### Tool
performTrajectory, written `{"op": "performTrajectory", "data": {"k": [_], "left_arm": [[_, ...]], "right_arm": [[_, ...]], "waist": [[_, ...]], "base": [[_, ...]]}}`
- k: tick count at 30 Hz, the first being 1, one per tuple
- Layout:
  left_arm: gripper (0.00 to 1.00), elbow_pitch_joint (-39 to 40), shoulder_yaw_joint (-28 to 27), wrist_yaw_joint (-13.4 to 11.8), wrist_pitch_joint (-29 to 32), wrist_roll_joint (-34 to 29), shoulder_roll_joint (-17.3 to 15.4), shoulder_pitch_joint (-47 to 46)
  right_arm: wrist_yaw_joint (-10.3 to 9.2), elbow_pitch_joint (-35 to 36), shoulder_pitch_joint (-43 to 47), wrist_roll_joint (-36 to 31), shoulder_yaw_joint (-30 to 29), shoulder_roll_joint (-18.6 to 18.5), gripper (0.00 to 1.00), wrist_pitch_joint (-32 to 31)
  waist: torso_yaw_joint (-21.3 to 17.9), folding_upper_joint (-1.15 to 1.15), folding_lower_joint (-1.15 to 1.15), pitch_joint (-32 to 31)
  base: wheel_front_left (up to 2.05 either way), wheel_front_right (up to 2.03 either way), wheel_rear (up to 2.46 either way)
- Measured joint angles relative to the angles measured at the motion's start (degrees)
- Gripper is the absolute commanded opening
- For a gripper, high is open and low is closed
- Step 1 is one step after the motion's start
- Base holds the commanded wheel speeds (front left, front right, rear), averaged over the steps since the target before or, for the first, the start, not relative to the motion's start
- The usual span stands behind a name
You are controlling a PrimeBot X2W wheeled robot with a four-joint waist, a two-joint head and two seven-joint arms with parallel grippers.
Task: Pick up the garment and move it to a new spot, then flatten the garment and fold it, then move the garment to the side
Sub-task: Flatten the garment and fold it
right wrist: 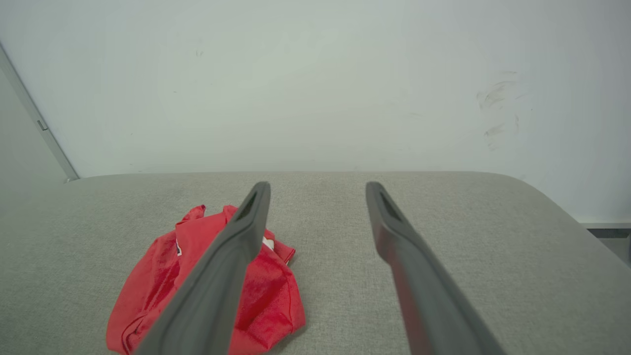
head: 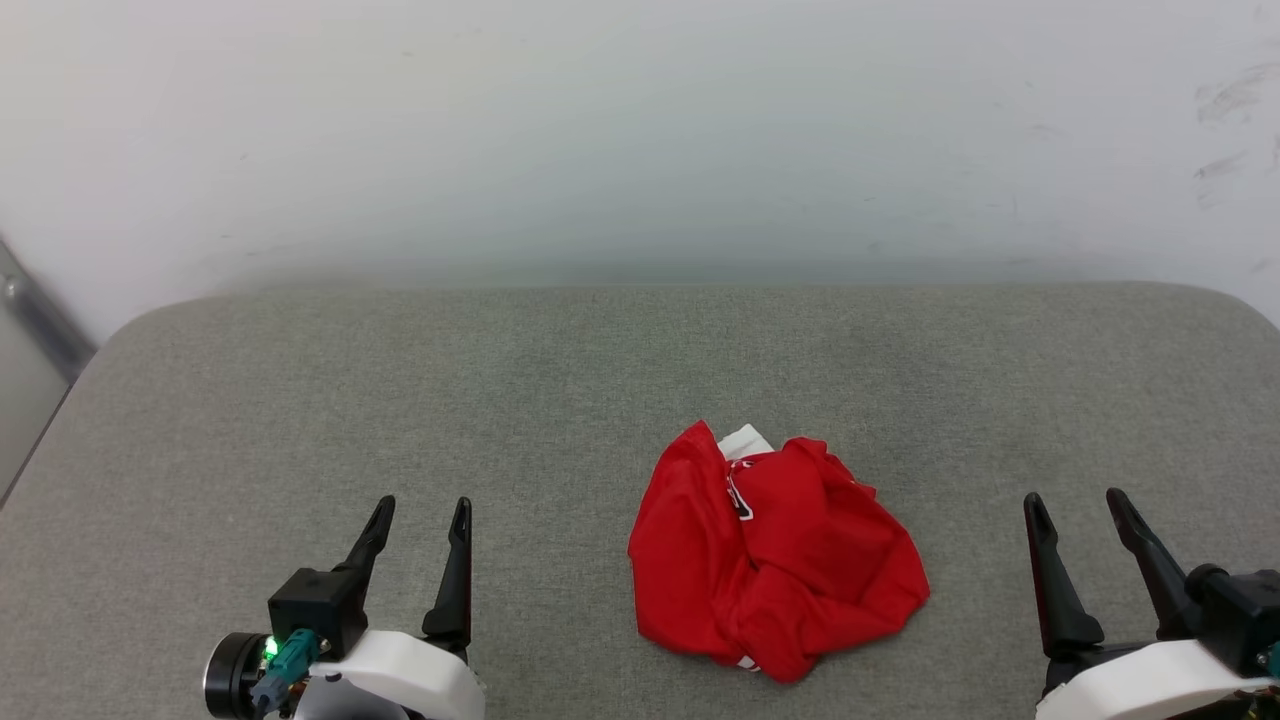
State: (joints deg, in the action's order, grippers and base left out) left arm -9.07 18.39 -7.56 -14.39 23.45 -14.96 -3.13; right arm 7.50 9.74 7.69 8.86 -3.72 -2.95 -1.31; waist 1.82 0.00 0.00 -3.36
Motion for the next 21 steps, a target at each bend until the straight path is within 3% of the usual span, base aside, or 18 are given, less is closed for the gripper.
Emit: {"op": "performTrajectory", "data": {"k": [11, 21], "left_arm": [[1.00, -0.14, 1.38, 0.52, 2.52, 0.32, -0.37, -1.16], [1.00, -6.37, 6.62, 5.67, 17.62, 2.96, 1.82, -13.58]], "right_arm": [[-0.01, 0.38, -0.02, 0.19, -0.13, 0.00, 1.00, 0.02], [-0.01, 0.41, -1.59, 0.16, 1.67, 0.00, 1.00, 0.01]], "waist": [[0.55, 0.00, 0.00, 0.76], [-0.26, 0.00, 0.00, 4.70]], "base": [[0.00, 0.00, 0.00], [0.00, 0.00, 0.00]]}}
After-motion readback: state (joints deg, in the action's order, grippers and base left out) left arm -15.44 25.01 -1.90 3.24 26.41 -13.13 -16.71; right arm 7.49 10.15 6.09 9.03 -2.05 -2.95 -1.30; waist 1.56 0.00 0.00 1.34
